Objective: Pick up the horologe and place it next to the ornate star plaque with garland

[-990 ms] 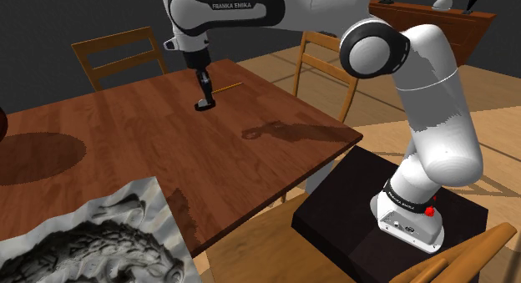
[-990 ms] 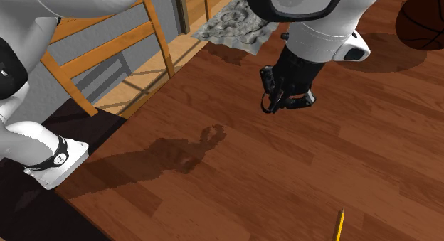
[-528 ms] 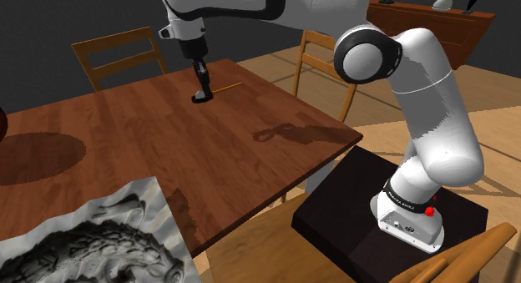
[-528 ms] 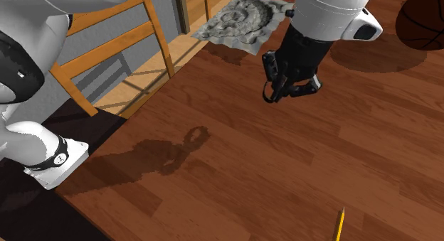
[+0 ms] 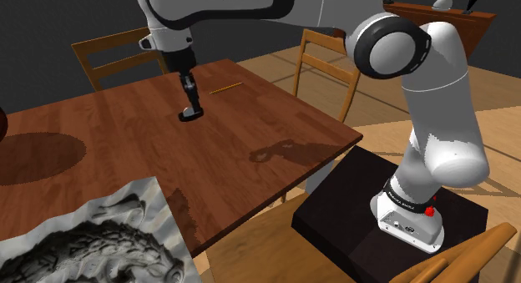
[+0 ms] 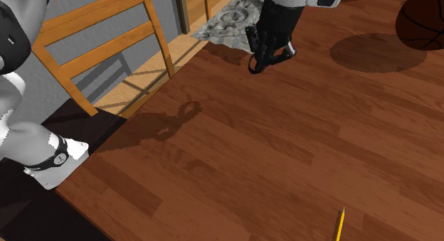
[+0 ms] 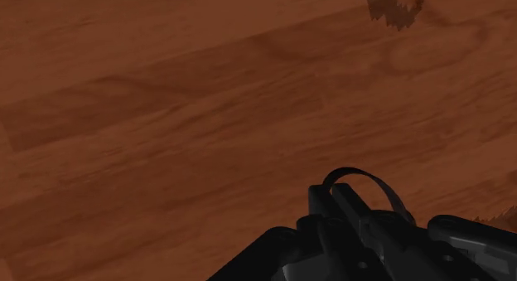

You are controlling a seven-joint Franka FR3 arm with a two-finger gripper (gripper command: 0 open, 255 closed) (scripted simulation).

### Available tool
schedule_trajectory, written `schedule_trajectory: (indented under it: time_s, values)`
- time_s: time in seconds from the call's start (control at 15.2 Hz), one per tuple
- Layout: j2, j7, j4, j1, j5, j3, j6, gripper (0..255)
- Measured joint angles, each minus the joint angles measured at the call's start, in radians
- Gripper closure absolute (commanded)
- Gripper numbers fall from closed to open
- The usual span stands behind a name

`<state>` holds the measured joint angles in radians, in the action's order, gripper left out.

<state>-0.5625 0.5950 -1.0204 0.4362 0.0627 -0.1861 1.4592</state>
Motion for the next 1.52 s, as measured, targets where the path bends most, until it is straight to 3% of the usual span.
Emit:
schedule_trajectory:
  time_s: [0.13, 0.33, 0.86, 1.52]
  values:
    - [-0.015, -0.04, 0.026, 0.034, 0.002, -0.009, -0.01, 255]
    - [0.014, -0.1, -0.031, 0.076, -0.001, -0.025, 0.018, 255]
    - [-0.073, -0.254, 0.112, 0.219, 0.016, -0.055, -0.033, 255]
    - [-0.029, -0.277, -0.087, 0.218, 0.009, -0.062, 0.121, 255]
